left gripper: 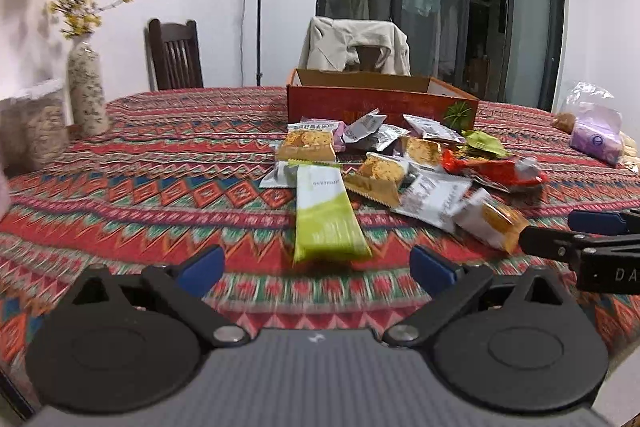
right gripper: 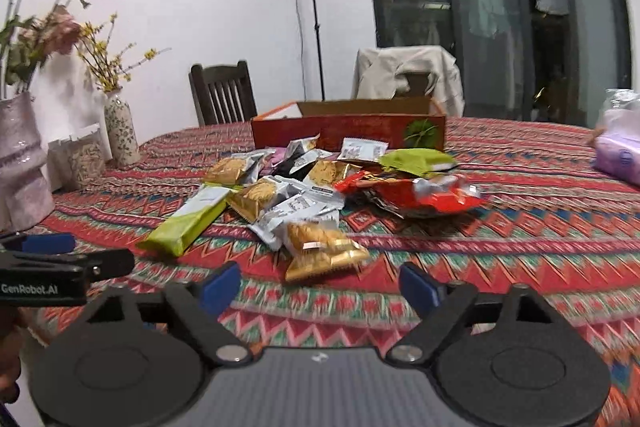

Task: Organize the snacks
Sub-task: 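Grasp the green snack bar with the left gripper while the right grasps a cookie packet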

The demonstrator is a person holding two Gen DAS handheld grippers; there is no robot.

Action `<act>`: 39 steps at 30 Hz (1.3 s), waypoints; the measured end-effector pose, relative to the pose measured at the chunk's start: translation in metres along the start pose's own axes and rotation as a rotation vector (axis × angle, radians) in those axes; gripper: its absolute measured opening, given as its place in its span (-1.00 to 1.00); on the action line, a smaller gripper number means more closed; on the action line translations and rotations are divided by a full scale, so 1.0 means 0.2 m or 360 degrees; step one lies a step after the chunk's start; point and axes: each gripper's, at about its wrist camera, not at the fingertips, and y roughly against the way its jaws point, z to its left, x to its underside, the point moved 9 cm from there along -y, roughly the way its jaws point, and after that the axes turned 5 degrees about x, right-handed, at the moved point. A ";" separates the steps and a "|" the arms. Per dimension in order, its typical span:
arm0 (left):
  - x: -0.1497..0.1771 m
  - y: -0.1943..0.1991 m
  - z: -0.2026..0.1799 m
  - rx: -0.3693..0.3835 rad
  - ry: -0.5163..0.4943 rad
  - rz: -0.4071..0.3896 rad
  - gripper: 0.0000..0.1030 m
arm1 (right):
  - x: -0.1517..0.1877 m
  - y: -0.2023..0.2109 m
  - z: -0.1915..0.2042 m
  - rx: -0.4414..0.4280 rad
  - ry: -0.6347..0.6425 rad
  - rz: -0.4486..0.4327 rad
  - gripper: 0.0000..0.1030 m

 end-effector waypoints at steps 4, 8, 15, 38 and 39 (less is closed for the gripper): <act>-0.09 -0.20 0.04 0.0050 0.0030 0.0075 0.61 | -0.08 -0.20 0.01 -0.0012 0.0065 0.0047 0.56; -0.14 -0.36 0.10 0.0099 0.0128 0.0152 0.56 | -0.11 -0.36 0.03 -0.0065 0.0119 0.0130 0.26; -0.12 -0.46 0.11 0.0088 0.0136 0.0190 0.06 | -0.07 -0.48 0.06 -0.0140 0.0156 0.0222 -0.14; -0.08 0.12 -0.12 0.0058 0.0070 0.0051 -0.26 | -0.06 -0.03 -0.07 -0.0125 0.0150 0.0071 -0.19; -0.10 0.12 -0.13 0.0059 0.0073 0.0047 -0.26 | -0.07 -0.02 -0.08 -0.0122 0.0148 0.0067 -0.19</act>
